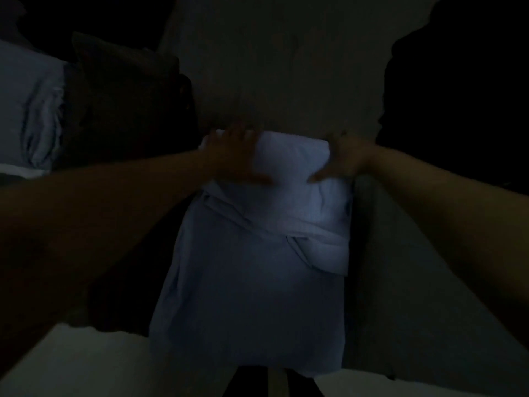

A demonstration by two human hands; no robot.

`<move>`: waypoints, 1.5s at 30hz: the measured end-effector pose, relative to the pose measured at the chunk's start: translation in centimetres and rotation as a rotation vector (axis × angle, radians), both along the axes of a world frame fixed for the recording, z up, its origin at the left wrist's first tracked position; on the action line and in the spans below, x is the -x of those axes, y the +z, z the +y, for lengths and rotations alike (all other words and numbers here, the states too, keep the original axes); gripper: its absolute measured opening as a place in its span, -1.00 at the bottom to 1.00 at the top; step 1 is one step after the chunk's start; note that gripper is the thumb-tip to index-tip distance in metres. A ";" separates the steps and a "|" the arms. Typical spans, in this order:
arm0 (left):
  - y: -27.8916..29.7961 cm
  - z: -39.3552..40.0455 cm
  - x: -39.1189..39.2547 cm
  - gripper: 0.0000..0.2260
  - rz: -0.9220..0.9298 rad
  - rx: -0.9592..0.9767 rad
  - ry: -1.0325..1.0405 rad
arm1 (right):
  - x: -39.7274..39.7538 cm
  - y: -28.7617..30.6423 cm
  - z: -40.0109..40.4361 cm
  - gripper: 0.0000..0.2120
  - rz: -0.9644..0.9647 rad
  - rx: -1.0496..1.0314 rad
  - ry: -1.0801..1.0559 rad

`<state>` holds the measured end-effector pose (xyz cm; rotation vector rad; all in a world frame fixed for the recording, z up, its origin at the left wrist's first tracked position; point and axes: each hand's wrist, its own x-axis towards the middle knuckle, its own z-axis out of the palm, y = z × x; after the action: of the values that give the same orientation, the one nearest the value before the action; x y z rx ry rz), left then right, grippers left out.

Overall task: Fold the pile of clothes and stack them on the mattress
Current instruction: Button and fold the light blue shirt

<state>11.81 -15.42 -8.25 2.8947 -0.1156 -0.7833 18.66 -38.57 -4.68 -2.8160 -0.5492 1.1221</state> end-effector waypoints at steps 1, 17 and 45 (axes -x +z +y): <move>0.6 0.7 -1.4 0.10 0.004 0.029 0.036 | -0.6 0.7 -0.2 -0.22 0.075 -0.052 -0.030; 9.5 -4.6 -7.3 -0.72 -0.364 -0.013 0.414 | -2.7 10.0 -3.9 -0.76 -0.578 -0.081 -0.145; -1.2 -5.8 3.1 -0.32 -0.186 0.033 -0.099 | 8.5 -3.6 -4.7 -0.25 -0.347 -0.074 0.082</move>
<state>8.70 -21.20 -9.49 2.9438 -0.2908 -0.5196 10.15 -43.27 -8.25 -2.9604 -0.7178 0.6060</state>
